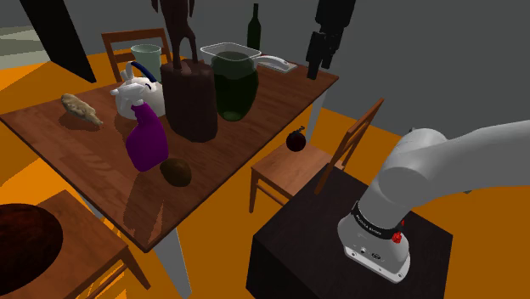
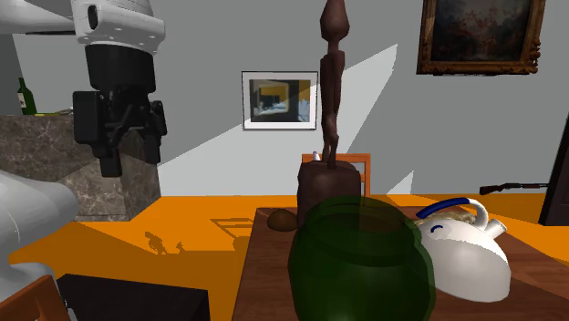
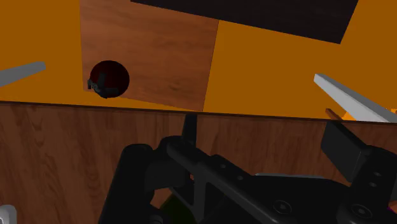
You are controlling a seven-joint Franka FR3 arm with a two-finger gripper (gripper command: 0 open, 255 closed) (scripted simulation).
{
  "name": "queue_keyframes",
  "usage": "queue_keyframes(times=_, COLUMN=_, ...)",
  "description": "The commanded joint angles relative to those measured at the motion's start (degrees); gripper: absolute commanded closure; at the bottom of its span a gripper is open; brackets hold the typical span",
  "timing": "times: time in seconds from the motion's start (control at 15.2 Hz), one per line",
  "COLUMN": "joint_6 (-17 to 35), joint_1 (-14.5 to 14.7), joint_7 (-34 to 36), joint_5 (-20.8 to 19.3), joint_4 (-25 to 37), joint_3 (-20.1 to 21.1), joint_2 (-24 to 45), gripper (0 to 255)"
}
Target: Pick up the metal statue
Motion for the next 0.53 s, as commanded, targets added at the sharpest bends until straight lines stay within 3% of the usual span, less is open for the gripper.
queue_keyframes(times=0.0, joint_6=0.0, joint_1=0.0, joint_7=0.0, joint_5=0.0, joint_4=0.0, joint_3=0.0, joint_2=0.0, gripper=0)
queue_keyframes(times=0.46, joint_6=18.0, joint_1=6.5, joint_7=-19.0, joint_5=3.2, joint_4=-0.7, joint_3=-9.1, joint_2=7.1, gripper=0)
